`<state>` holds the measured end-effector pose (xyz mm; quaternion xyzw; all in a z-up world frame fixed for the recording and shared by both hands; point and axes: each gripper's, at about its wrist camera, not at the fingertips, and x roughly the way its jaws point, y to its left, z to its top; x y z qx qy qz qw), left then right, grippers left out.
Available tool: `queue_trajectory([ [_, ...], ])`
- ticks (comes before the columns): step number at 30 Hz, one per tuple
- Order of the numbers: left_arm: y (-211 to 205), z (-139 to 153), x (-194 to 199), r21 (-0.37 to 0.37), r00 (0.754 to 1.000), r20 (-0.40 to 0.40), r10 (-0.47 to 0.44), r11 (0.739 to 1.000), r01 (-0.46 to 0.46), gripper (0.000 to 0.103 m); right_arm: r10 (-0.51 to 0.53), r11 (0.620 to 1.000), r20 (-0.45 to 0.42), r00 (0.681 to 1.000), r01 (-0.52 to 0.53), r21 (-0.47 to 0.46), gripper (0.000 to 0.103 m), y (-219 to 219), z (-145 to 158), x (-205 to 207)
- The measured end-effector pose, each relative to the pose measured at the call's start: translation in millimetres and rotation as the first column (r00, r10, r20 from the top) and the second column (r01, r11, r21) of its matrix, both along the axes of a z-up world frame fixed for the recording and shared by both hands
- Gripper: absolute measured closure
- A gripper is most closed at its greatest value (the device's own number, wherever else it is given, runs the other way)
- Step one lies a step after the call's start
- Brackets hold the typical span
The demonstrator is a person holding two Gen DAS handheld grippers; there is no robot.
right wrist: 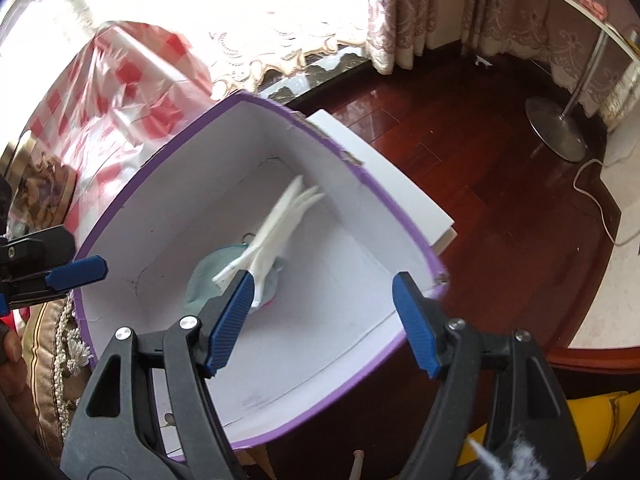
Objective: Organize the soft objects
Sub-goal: 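Lower the white pad into the purple box and open the left tool, then move both tools back over the items on the table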
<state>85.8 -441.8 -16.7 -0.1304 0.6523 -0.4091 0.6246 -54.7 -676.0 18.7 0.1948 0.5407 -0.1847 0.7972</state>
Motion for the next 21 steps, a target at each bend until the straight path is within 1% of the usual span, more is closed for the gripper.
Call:
queue_trajectory([
  [4, 28, 10, -2, -0.002, 0.998, 0.055, 0.019, 1.0, -0.019, 0.033, 0.039, 0.999, -0.011, 0.999, -0.039, -0.006, 0.028, 14, -5, 11],
  [7, 48, 21, -6, 0.0, 0.994, 0.107, 0.028, 1.0, -0.028, 0.033, 0.094, 0.996, -0.051, 0.994, -0.094, 0.01, 0.028, 29, -19, 30],
  [8, 57, 26, -8, -0.006, 0.991, 0.127, 0.032, 0.999, -0.032, 0.033, 0.099, 0.995, -0.072, 0.993, -0.099, -0.004, 0.028, 34, -25, 38],
  [9, 60, 30, -8, -0.01, 0.989, 0.144, 0.035, 0.999, -0.034, 0.033, 0.11, 0.994, -0.079, 0.991, -0.111, 0.001, 0.027, 38, -28, 45],
  [10, 66, 35, -9, -0.008, 0.986, 0.163, 0.04, 0.999, -0.039, 0.033, 0.131, 0.991, -0.083, 0.988, -0.131, 0.007, 0.021, 45, -32, 54],
  [11, 74, 39, -10, -0.008, 0.982, 0.184, 0.05, 0.999, -0.049, 0.033, 0.162, 0.987, -0.1, 0.982, -0.162, 0.007, 0.02, 51, -39, 62],
  [12, 81, 42, -11, -0.011, 0.979, 0.197, 0.058, 0.998, -0.057, 0.033, 0.194, 0.98, -0.145, 0.97, -0.197, -0.009, 0.02, 57, -48, 70],
  [13, 86, 44, -10, -0.012, 0.976, 0.207, 0.065, 0.998, -0.064, 0.033, 0.231, 0.963, -0.244, 0.942, -0.256, -0.078, 0.019, 64, -62, 77],
  [15, 102, 47, -12, -0.006, 0.97, 0.226, 0.084, 0.996, -0.085, 0.033, 0.229, 0.922, -0.354, 0.907, -0.319, -0.219, 0.018, 68, -74, 78],
  [17, 120, 47, -12, -0.006, 0.966, 0.238, 0.105, 0.994, -0.106, 0.033, 0.193, 0.923, -0.386, 0.902, -0.3, -0.241, 0.018, 59, -74, 68],
  [18, 129, 46, -11, -0.007, 0.964, 0.24, 0.114, 0.993, -0.116, 0.033, 0.17, 0.913, -0.398, 0.902, -0.296, -0.28, 0.017, 58, -72, 64],
  [19, 137, 44, -11, -0.007, 0.963, 0.241, 0.125, 0.992, -0.127, 0.033, 0.145, 0.891, -0.418, 0.897, -0.302, -0.338, 0.016, 57, -69, 58],
  [20, 146, 42, -11, -0.004, 0.962, 0.238, 0.135, 0.99, -0.138, 0.033, 0.135, 0.884, -0.429, 0.893, -0.305, -0.356, 0.016, 57, -68, 54],
  [21, 152, 39, -11, -0.003, 0.962, 0.233, 0.144, 0.989, -0.147, 0.033, 0.128, 0.884, -0.434, 0.892, -0.301, -0.358, 0.016, 55, -66, 50],
])
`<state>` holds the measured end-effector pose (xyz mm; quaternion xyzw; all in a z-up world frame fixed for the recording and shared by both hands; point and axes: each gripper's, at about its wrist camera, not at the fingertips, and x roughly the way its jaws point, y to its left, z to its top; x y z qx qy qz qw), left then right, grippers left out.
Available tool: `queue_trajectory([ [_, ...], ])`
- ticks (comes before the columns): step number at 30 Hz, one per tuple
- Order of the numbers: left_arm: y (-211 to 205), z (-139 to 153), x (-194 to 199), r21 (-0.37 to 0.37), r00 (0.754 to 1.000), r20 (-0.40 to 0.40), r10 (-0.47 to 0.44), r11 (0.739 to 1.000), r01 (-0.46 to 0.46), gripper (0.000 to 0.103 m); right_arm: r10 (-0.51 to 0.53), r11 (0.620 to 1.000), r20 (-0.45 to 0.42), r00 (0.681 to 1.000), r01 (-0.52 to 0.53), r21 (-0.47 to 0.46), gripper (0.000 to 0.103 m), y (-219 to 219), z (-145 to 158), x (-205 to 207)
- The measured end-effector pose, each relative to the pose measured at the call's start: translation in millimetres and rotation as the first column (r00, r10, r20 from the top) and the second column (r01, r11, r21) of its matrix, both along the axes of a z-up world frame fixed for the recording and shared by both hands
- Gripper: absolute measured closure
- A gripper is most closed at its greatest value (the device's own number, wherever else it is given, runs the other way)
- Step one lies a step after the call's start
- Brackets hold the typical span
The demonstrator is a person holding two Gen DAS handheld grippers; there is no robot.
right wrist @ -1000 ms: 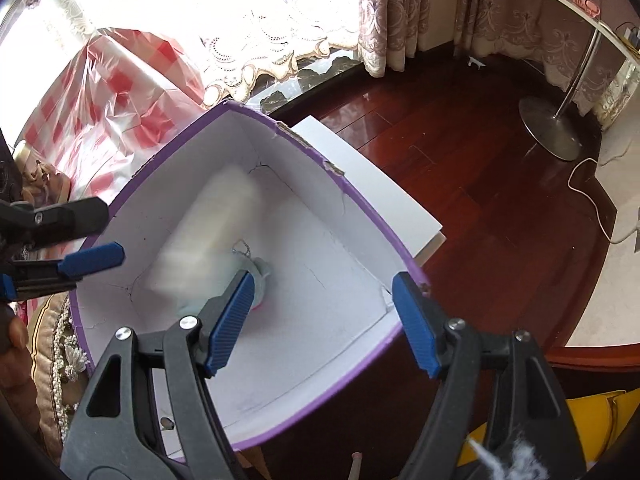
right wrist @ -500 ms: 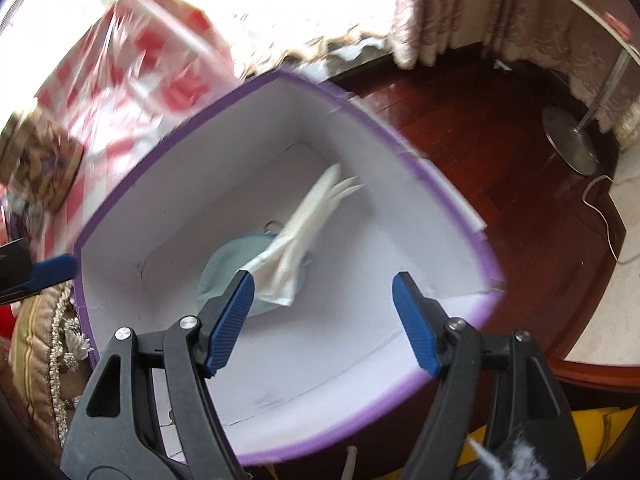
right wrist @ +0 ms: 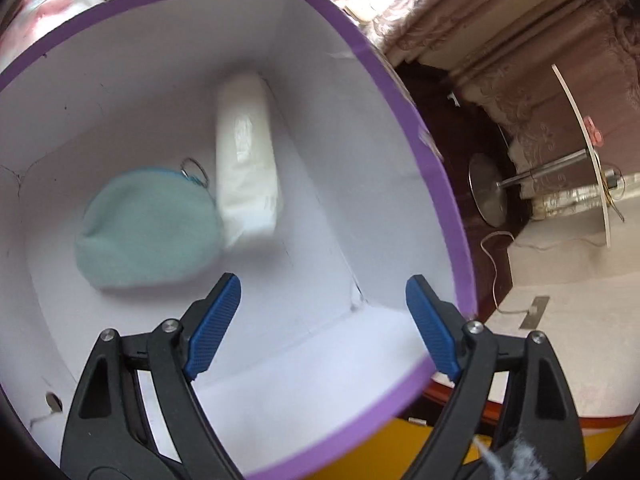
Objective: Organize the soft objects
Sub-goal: 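Move both tools back over the items on the table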
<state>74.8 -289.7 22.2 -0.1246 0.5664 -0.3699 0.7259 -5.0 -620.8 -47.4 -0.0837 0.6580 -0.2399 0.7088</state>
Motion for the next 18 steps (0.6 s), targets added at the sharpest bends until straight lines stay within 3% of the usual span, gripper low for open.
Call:
queue_trajectory([
  [6, 21, -3, -3, -0.014, 1.0, -0.004, 0.028, 1.0, -0.028, 0.033, -0.021, 1.0, 0.009, 1.0, 0.021, 0.005, 0.016, -1, 14, -12],
  [11, 41, 4, -8, 0.023, 0.996, 0.069, 0.056, 0.998, -0.057, 0.033, 0.056, 0.997, 0.133, 0.99, -0.062, 0.04, 0.016, 27, 39, -1],
  [18, 96, 8, -7, 0.121, 0.964, 0.195, 0.179, 0.971, -0.204, 0.033, 0.109, 0.963, 0.326, 0.939, -0.181, 0.2, 0.016, 81, 81, 14],
])
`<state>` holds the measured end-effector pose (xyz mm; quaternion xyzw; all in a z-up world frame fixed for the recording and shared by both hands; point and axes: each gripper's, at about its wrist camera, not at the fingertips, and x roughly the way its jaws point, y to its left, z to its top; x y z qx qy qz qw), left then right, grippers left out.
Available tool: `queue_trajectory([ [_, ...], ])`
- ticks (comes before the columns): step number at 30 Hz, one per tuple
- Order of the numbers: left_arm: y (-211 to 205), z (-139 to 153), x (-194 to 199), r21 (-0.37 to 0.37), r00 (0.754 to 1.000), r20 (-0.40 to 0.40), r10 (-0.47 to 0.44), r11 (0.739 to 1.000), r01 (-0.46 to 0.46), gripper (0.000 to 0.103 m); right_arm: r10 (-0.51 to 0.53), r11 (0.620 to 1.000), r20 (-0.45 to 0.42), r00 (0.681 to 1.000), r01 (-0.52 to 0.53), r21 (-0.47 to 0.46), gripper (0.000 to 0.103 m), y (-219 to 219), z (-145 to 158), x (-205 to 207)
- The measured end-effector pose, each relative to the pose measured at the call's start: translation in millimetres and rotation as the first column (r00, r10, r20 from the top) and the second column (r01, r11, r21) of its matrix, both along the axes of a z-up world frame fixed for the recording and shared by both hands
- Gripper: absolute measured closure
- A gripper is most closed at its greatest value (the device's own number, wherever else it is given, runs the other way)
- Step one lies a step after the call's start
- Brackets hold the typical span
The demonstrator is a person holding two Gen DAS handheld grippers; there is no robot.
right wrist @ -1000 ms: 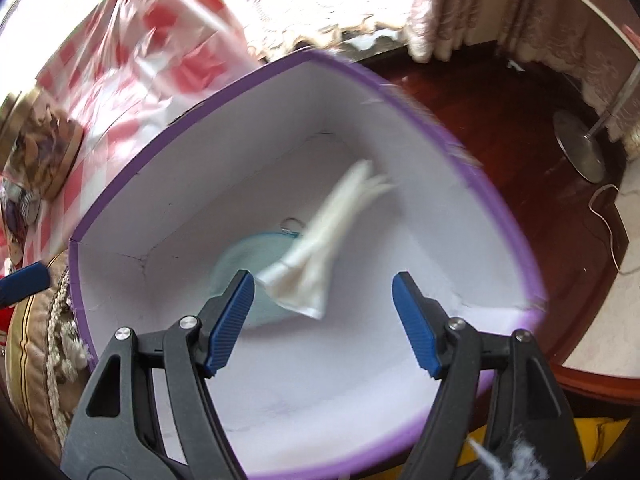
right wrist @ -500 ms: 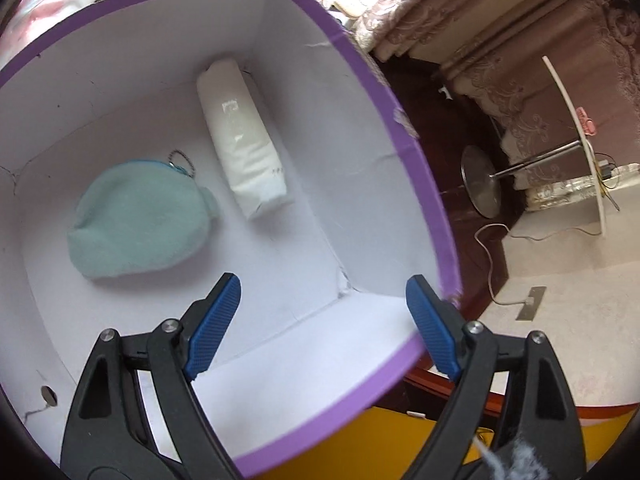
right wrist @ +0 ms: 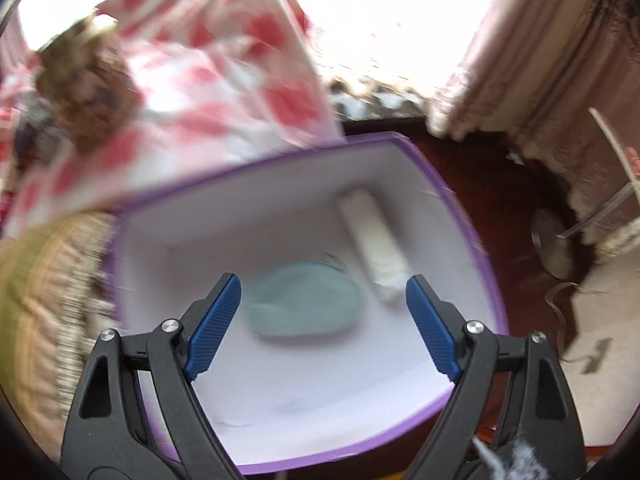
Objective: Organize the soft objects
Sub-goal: 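Move both tools back over the items on the table, then grasp the white roll with the left tool while the right tool grasps the pink oval pad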
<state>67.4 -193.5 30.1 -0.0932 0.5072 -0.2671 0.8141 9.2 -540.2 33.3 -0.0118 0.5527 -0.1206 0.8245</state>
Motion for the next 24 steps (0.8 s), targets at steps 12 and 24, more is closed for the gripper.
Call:
queue_trajectory([
  [12, 172, 6, -1, 0.033, 0.842, 0.104, 0.529, 0.845, -0.534, 0.033, 0.246, 0.946, 0.093, 0.965, -0.26, 0.195, 0.016, 89, 30, 41],
  [24, 236, -21, 15, 0.066, 0.648, 0.057, 0.76, 0.645, -0.762, 0.051, 0.493, 0.833, 0.129, 0.861, -0.509, 0.214, 0.016, 199, 38, 78],
])
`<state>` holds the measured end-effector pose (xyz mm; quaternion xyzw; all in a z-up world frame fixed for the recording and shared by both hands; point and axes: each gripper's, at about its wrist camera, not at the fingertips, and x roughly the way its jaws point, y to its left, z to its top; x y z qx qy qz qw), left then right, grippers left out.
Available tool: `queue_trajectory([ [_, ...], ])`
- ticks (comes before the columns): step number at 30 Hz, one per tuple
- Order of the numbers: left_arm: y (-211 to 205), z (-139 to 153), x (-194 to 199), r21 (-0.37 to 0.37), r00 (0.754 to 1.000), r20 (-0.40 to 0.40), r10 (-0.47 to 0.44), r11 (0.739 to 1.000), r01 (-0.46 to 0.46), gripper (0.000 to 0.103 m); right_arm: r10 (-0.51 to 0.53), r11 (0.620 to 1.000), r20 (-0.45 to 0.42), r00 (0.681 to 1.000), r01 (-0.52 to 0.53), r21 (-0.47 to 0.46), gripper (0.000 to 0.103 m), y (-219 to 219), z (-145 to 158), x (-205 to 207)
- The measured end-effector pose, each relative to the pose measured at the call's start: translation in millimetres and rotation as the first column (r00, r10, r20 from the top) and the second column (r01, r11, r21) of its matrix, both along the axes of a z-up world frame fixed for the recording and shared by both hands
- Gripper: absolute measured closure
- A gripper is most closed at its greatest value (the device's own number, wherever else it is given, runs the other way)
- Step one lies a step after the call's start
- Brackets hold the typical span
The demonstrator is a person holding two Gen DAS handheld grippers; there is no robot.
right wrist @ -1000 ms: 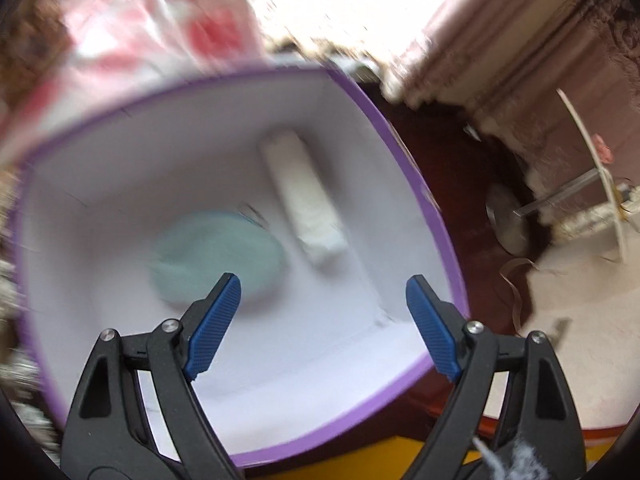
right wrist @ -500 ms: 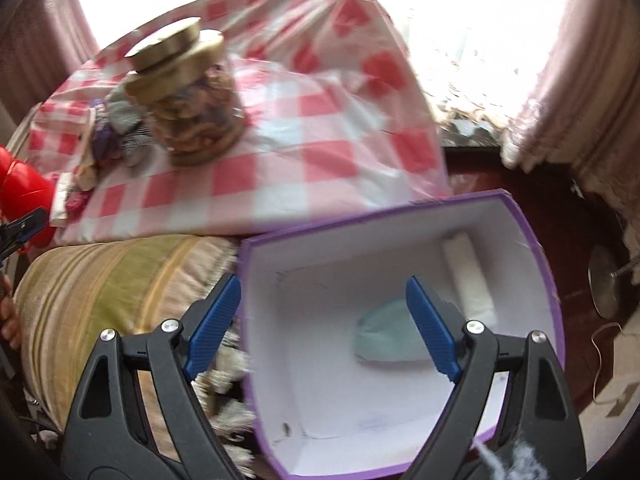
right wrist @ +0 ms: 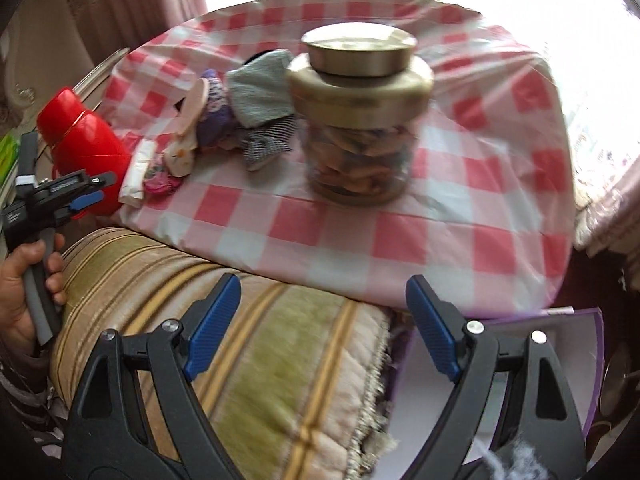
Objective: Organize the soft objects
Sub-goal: 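Grasp the white roll with the left tool while the right tool grasps the pink oval pad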
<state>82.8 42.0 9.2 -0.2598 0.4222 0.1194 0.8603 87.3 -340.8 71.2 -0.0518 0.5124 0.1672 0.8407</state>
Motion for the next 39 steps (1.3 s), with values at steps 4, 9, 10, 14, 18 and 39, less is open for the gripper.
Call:
queue_trajectory([
  [4, 3, -13, 15, 0.013, 0.997, -0.05, 0.053, 0.999, -0.052, 0.055, 0.071, 0.997, -0.001, 0.997, -0.071, 0.017, 0.016, 28, -1, 9],
  [9, 3, -30, 30, 0.05, 0.991, -0.107, 0.085, 0.996, -0.08, 0.055, 0.152, 0.988, 0.001, 0.988, -0.152, 0.025, 0.016, 60, -4, 23],
  [10, 3, -34, 32, 0.05, 0.989, -0.117, 0.09, 0.995, -0.085, 0.055, 0.165, 0.986, 0.003, 0.986, -0.165, 0.028, 0.016, 66, -4, 25],
  [14, 5, -44, 39, 0.052, 0.984, -0.142, 0.103, 0.994, -0.097, 0.055, 0.201, 0.978, 0.003, 0.98, -0.201, 0.053, 0.016, 91, -7, 40],
  [18, 8, -50, 43, 0.046, 0.985, -0.138, 0.101, 0.994, -0.096, 0.069, 0.228, 0.969, -0.021, 0.974, -0.224, 0.104, 0.016, 117, -14, 55],
  [39, 2, -37, 29, -0.072, 1.0, 0.009, -0.012, 0.997, 0.012, 0.072, 0.123, 0.939, -0.121, 0.985, -0.076, 0.335, 0.056, 204, -59, 145],
])
